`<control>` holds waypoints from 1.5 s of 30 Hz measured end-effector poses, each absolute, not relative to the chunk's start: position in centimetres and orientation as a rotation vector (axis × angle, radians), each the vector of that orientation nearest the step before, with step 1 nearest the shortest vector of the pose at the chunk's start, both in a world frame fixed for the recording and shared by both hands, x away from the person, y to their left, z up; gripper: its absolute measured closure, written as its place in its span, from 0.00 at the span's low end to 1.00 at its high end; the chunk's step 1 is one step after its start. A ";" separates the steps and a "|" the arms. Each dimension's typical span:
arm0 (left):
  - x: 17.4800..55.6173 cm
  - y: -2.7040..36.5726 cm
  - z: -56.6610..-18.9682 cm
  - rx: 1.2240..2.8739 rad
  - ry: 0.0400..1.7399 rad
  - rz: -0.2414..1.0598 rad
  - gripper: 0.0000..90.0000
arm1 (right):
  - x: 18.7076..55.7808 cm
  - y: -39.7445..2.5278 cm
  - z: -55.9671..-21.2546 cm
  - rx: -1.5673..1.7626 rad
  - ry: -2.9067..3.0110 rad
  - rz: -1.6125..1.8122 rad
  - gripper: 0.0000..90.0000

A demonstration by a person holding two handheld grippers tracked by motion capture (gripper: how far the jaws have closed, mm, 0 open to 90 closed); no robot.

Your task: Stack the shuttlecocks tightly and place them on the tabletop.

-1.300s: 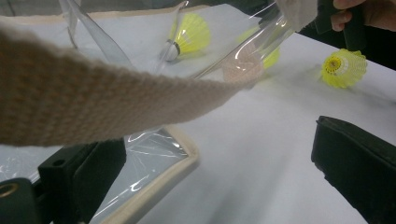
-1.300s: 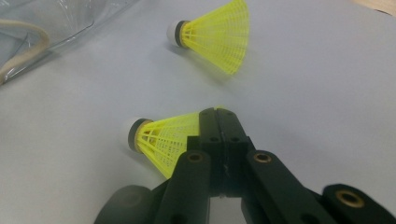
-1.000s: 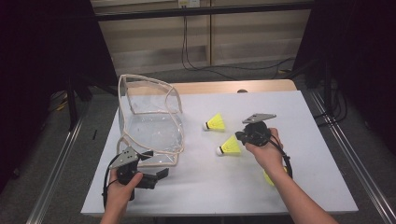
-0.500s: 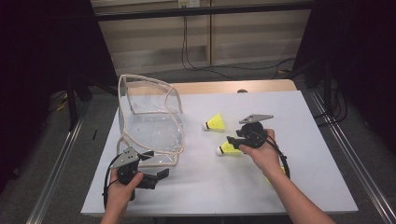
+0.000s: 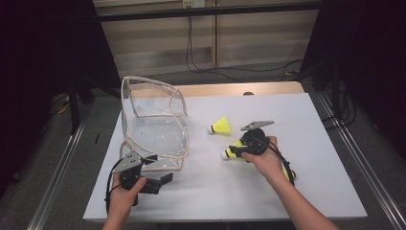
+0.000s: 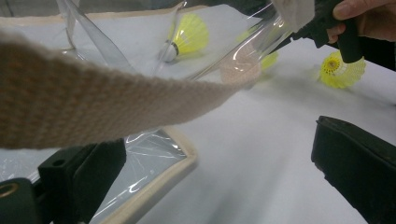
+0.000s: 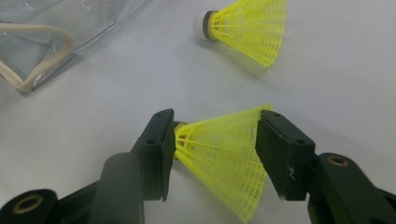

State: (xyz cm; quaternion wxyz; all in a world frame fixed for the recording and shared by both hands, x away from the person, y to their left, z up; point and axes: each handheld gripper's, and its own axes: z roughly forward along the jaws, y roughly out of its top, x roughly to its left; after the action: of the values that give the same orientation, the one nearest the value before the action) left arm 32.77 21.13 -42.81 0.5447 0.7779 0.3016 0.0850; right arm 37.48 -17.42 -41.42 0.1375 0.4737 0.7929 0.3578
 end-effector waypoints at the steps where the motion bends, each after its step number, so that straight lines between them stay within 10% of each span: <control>1: 32.8 21.1 -42.8 1.845 0.716 0.202 0.04 | 37.5 -17.4 -41.4 1.370 2.295 1.043 0.58; 22: 32.7 21.2 -42.7 1.840 0.719 0.206 0.04 | 37.1 -15.9 -41.6 1.261 2.424 1.081 0.97; 45: 32.7 21.2 -42.7 1.829 0.716 0.207 0.04 | 38.2 -16.6 -39.8 1.308 2.286 1.203 0.98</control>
State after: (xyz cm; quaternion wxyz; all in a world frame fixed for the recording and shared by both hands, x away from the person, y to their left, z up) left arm 32.71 21.17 -42.67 0.5507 0.7730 0.3025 0.0877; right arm 38.21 -16.58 -39.81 0.1229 0.4482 0.7836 0.4122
